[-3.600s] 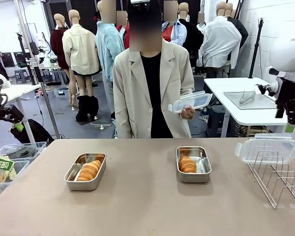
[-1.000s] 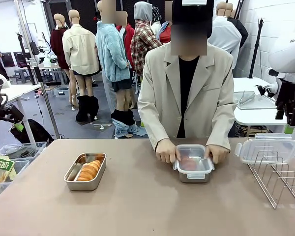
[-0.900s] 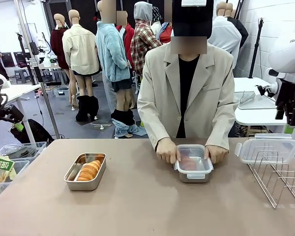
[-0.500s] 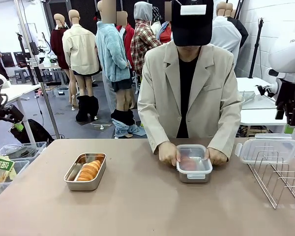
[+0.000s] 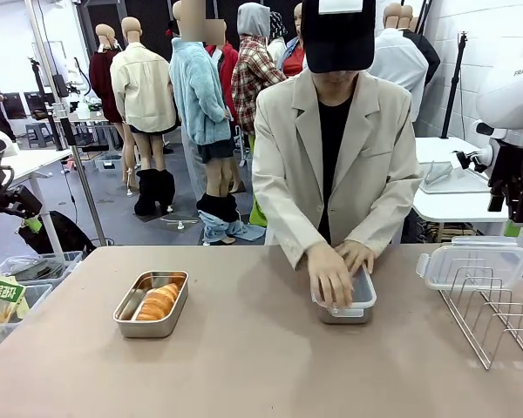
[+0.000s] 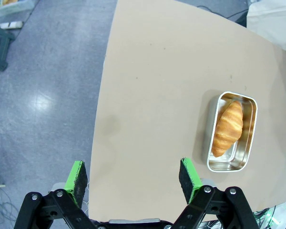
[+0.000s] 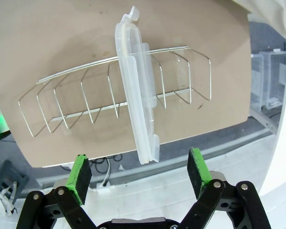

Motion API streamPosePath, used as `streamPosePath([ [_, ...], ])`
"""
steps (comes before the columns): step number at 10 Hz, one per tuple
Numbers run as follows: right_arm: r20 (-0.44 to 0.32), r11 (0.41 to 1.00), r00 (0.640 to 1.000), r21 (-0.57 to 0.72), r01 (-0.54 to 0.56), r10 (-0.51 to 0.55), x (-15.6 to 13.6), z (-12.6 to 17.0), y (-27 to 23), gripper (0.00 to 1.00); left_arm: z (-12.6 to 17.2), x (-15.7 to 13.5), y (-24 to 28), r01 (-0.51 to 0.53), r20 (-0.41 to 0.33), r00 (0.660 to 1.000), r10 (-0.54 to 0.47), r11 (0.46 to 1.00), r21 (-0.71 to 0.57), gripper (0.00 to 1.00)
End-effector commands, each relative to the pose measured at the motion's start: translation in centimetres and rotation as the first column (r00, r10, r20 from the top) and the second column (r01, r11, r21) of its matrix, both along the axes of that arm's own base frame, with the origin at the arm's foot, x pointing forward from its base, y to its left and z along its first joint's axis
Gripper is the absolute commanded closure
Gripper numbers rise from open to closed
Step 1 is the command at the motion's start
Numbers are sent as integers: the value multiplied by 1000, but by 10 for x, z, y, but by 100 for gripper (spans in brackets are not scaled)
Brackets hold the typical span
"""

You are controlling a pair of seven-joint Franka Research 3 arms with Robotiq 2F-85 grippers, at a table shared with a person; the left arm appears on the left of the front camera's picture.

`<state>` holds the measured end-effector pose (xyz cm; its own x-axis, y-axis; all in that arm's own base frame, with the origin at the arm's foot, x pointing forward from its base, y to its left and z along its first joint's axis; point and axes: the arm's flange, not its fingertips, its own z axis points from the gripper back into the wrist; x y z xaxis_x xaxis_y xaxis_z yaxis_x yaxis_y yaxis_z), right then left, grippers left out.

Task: Place the bread in airtight containers.
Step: Pick up one Airtight Container lid and hand it to the human.

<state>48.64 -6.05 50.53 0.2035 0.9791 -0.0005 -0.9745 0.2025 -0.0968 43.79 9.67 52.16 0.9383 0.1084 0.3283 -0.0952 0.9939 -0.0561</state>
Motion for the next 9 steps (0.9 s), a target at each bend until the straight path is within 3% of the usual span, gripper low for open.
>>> streamPosePath([
  [1,-2,1000,1000,2,-13,13,1,-1,-2,0,1,0,2,-5,1,1000,5,1000,7,0],
  [9,-2,1000,1000,2,-13,13,1,-1,-2,0,1,0,2,-5,1,1000,5,1000,7,0],
])
